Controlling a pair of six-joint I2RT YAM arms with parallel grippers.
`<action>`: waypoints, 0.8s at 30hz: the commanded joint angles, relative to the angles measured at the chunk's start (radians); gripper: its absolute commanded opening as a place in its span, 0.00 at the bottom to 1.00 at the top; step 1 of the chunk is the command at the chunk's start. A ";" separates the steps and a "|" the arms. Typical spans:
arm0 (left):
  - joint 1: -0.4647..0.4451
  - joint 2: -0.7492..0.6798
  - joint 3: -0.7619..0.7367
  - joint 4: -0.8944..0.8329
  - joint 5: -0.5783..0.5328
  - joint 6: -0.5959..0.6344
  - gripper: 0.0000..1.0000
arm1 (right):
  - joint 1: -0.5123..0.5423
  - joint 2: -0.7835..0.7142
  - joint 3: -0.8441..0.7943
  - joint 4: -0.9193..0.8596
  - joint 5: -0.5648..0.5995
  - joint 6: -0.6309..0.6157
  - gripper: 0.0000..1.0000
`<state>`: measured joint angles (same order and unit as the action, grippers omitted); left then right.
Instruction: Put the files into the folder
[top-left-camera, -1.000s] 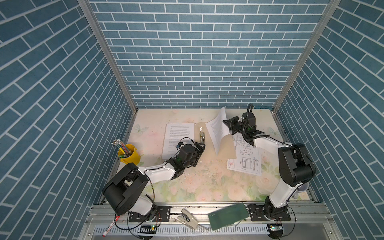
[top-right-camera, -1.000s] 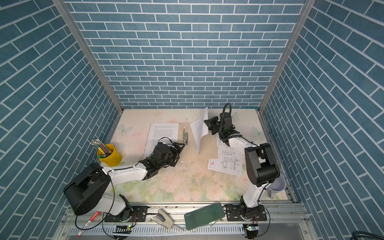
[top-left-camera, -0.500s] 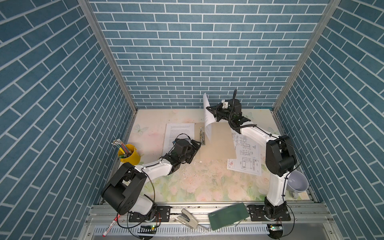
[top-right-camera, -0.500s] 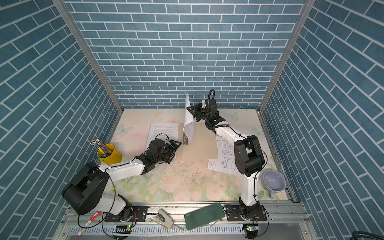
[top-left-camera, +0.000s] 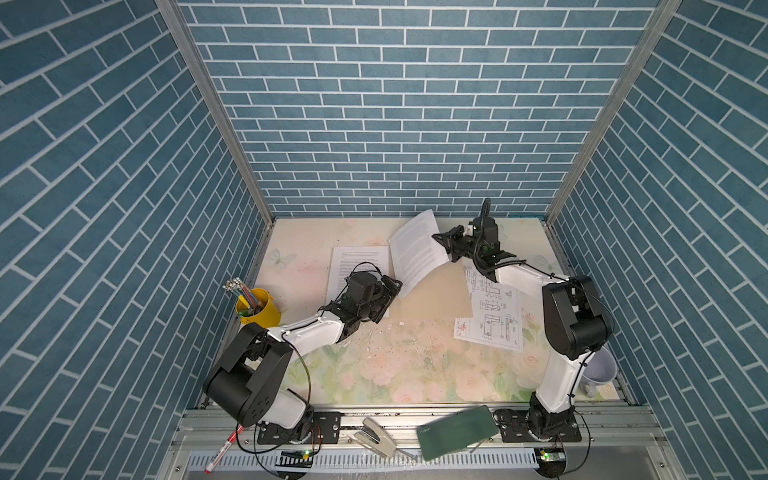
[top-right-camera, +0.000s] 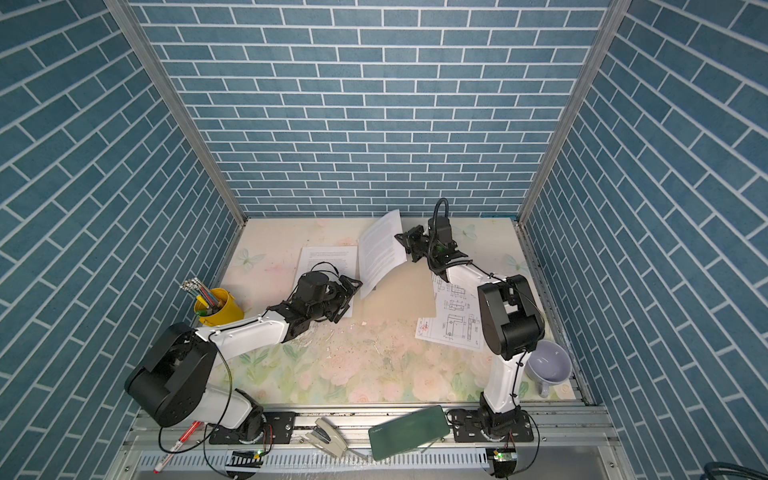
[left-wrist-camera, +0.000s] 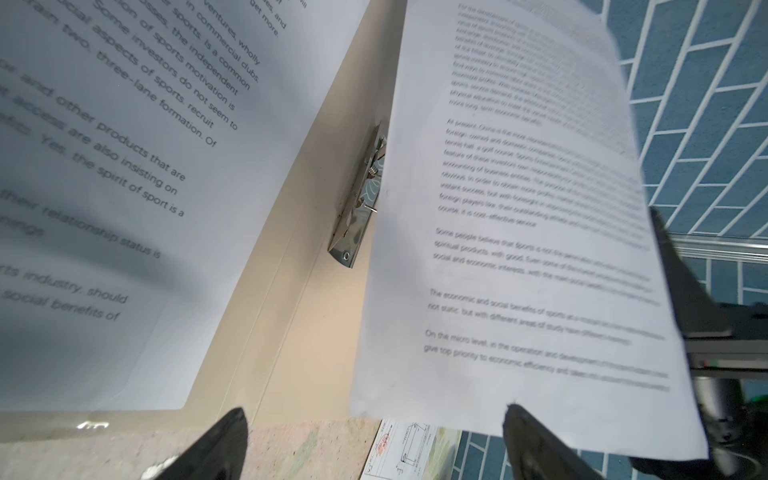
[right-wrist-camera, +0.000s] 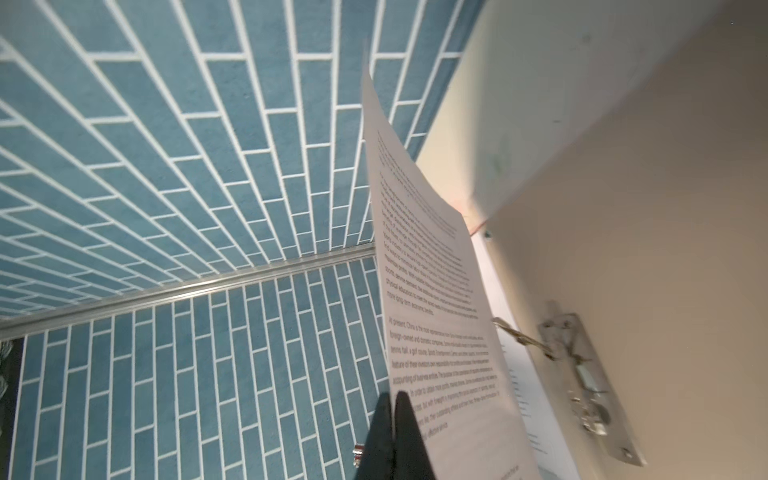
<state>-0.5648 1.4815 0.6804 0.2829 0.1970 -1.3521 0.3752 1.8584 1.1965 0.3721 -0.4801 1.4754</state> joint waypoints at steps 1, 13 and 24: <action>0.006 0.021 -0.002 0.017 0.019 0.002 0.96 | -0.024 -0.068 -0.118 0.050 0.012 -0.063 0.00; -0.021 0.034 0.013 0.009 0.008 0.010 0.96 | -0.088 -0.122 -0.342 0.149 0.028 -0.094 0.00; -0.051 0.066 0.041 0.026 -0.001 -0.001 0.96 | -0.128 -0.131 -0.432 0.189 0.013 -0.130 0.00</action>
<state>-0.6071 1.5341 0.6949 0.2913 0.2066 -1.3544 0.2543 1.7565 0.7956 0.5278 -0.4648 1.3869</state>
